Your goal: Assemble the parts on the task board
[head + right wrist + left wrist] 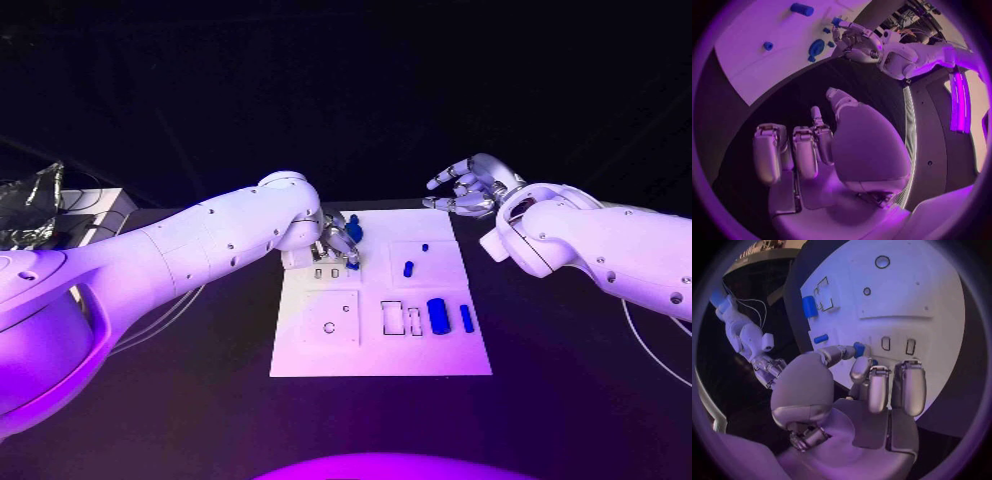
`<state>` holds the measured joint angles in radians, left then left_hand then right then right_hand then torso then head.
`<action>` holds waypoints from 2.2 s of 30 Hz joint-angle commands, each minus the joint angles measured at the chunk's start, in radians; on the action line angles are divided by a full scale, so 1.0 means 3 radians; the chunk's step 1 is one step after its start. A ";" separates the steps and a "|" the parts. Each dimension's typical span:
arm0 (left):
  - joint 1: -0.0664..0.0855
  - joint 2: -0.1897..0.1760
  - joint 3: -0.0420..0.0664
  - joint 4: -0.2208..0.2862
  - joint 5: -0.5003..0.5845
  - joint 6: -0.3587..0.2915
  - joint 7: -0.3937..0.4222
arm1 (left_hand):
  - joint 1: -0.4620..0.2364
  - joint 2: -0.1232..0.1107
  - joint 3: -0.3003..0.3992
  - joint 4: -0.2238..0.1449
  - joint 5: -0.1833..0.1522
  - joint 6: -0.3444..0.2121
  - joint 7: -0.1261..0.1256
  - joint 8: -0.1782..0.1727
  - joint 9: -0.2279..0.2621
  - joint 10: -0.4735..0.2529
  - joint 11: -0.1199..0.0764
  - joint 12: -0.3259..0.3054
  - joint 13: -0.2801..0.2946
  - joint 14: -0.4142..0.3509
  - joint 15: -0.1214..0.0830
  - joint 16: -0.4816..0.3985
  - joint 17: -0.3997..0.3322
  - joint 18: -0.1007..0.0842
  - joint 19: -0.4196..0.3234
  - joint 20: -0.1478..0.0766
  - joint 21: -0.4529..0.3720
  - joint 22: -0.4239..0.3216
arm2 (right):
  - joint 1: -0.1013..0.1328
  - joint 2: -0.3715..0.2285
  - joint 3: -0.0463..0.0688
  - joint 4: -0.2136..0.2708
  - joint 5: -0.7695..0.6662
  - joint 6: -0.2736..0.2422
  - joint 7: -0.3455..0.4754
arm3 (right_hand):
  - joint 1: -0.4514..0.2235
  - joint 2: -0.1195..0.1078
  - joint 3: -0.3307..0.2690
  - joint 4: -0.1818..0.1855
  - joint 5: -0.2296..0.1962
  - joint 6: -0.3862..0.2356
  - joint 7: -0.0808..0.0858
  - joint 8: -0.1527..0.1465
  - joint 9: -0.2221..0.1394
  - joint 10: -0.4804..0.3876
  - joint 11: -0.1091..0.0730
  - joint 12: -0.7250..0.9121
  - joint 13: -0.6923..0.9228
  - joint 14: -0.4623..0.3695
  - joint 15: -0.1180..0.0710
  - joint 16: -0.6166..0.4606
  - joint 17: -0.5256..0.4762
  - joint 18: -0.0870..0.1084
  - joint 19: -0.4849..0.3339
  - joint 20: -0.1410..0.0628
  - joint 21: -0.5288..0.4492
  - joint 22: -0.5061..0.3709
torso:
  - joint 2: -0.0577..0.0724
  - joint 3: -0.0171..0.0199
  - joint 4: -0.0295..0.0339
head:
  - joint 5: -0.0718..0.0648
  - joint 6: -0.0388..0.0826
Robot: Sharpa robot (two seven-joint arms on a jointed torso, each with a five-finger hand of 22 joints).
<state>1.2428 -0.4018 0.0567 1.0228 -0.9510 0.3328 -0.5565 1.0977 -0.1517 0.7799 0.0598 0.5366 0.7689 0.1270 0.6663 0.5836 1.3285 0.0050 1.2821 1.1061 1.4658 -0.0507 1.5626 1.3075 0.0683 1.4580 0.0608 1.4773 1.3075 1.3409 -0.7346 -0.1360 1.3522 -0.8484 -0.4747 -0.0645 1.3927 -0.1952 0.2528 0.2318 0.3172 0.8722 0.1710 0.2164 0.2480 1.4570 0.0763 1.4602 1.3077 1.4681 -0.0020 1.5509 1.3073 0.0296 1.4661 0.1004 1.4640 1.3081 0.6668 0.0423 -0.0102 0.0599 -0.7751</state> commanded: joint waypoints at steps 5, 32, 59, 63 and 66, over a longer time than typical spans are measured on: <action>0.0002 -0.0175 0.0008 0.0227 0.0184 -0.0183 0.0029 | -0.0056 -0.0010 0.0188 -0.0213 0.0105 0.0220 -0.0182 0.0208 0.0657 0.0070 -0.0036 0.0051 0.0064 0.0342 -0.0047 0.0014 0.0853 -0.0071 0.0011 -0.0048 0.0018 0.0159 | 0.0000 -0.0011 0.0002 -0.0018 -0.0029 0.0053 -0.0004 | 0.0006 -0.0030 0.0010 0.0006 0.0001 -0.0028 -0.0003 0.0013 -0.0001 0.0000 0.0025 -0.0015 0.0481 0.0290 0.0027 -0.0018 0.0660 0.0004 0.0175 0.0019 -0.0013 0.0538 | -0.0028 0.0020 0.0020 | 0.0011 -0.0010; -0.0009 -0.0403 -0.0110 0.0458 0.0067 -0.0452 -0.0071 | -0.0111 0.0043 -0.0033 -0.0181 -0.0086 0.0418 -0.0317 0.0284 0.0952 0.0209 -0.0149 0.0016 0.0060 0.0350 -0.0140 0.0027 0.0878 -0.0081 0.0042 -0.0136 0.0025 0.0200 | -0.0001 -0.0040 0.0001 -0.0028 -0.0028 0.0061 -0.0006 | -0.0003 -0.0034 0.0008 0.0014 0.0000 -0.0031 -0.0003 0.0019 0.0000 -0.0010 0.0025 -0.0025 0.0471 0.0289 0.0028 -0.0020 0.0657 0.0006 0.0172 0.0020 -0.0020 0.0532 | -0.0040 0.0032 0.0041 | 0.0033 -0.0080; -0.0030 -0.0310 -0.0204 0.0381 -0.0151 -0.0449 -0.0104 | -0.0070 0.0099 -0.0135 -0.0150 -0.0755 0.0501 -0.0338 0.0158 0.1070 0.0222 -0.0163 -0.0003 0.0082 0.0350 -0.0150 0.0027 0.0878 -0.0083 0.0048 -0.0148 0.0018 0.0207 | -0.0001 -0.0051 0.0001 -0.0014 -0.0030 0.0068 -0.0004 | -0.0003 -0.0036 0.0009 0.0015 0.0002 -0.0032 -0.0004 0.0022 0.0000 -0.0011 0.0025 -0.0026 0.0470 0.0289 0.0028 -0.0021 0.0654 0.0006 0.0173 0.0020 -0.0018 0.0534 | -0.0037 0.0034 0.0040 | 0.0017 -0.0114; -0.0034 -0.0296 -0.0209 0.0363 -0.0198 -0.0459 -0.0105 | -0.0070 0.0099 -0.0135 -0.0150 -0.0755 0.0501 -0.0338 0.0158 0.1070 0.0222 -0.0163 -0.0003 0.0082 0.0350 -0.0150 0.0027 0.0878 -0.0083 0.0048 -0.0148 0.0018 0.0207 | -0.0001 -0.0054 0.0001 -0.0010 -0.0030 0.0068 -0.0004 | -0.0003 -0.0036 0.0009 0.0015 0.0002 -0.0032 -0.0004 0.0022 0.0000 -0.0011 0.0025 -0.0026 0.0470 0.0289 0.0028 -0.0021 0.0654 0.0006 0.0173 0.0020 -0.0018 0.0534 | -0.0037 0.0033 0.0039 | 0.0015 -0.0121; -0.0037 -0.0288 -0.0213 0.0350 -0.0217 -0.0465 -0.0105 | -0.0069 0.0099 -0.0136 -0.0150 -0.0760 0.0501 -0.0339 0.0156 0.1071 0.0224 -0.0163 0.0001 0.0088 0.0350 -0.0150 0.0027 0.0878 -0.0085 0.0051 -0.0148 0.0022 0.0215 | -0.0001 -0.0056 0.0001 -0.0007 -0.0031 0.0068 -0.0004 | -0.0003 -0.0036 0.0009 0.0015 0.0002 -0.0032 -0.0004 0.0022 0.0000 -0.0011 0.0025 -0.0026 0.0470 0.0289 0.0028 -0.0021 0.0654 0.0006 0.0173 0.0020 -0.0018 0.0534 | -0.0037 0.0034 0.0040 | 0.0017 -0.0128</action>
<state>1.2323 -0.4910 -0.0074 1.1286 -0.9910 0.1987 -0.5880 1.0689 -0.1418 0.7400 0.0199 0.3134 0.8244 0.1141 0.6831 0.5836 1.3889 -0.0408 1.2862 1.1310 1.4650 -0.0893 1.5666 1.3074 0.0530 1.4669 0.0231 1.4805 1.3074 1.3406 -0.7511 -0.1361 1.3478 -0.8484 -0.4672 -0.0702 1.3927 -0.1952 0.2527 0.2318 0.3172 0.8689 0.1672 0.2163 0.2480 1.4533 0.0800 1.4561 1.3077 1.4681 -0.0020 1.5509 1.3073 0.0296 1.4661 0.1004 1.4640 1.3073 0.6552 0.0523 0.0016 0.0645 -0.8120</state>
